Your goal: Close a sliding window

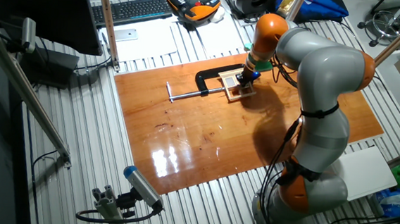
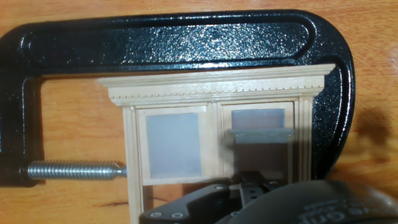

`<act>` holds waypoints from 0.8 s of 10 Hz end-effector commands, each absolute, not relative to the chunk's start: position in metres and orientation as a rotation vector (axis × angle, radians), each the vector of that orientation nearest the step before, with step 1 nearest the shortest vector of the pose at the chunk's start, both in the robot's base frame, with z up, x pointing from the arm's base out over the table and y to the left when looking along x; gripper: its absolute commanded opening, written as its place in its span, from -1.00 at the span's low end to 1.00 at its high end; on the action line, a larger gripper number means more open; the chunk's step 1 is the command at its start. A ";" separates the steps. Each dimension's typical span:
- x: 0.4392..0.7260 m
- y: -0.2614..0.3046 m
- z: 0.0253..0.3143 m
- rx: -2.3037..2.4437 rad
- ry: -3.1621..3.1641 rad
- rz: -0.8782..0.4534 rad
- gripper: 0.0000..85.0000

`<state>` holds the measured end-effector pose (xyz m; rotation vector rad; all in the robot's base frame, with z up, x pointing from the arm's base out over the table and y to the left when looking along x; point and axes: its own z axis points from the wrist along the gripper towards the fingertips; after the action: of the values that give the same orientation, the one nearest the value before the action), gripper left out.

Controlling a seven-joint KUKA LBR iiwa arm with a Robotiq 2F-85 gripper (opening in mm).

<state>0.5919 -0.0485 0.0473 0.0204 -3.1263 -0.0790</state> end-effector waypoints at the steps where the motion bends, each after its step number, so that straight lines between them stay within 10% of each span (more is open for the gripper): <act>1: 0.591 -0.048 0.047 0.021 -3.126 -0.079 -1.00; 8: 0.601 -0.045 0.059 0.016 -3.119 -0.046 -1.00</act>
<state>0.6015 -0.0449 0.0590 0.0158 -3.1190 -0.0435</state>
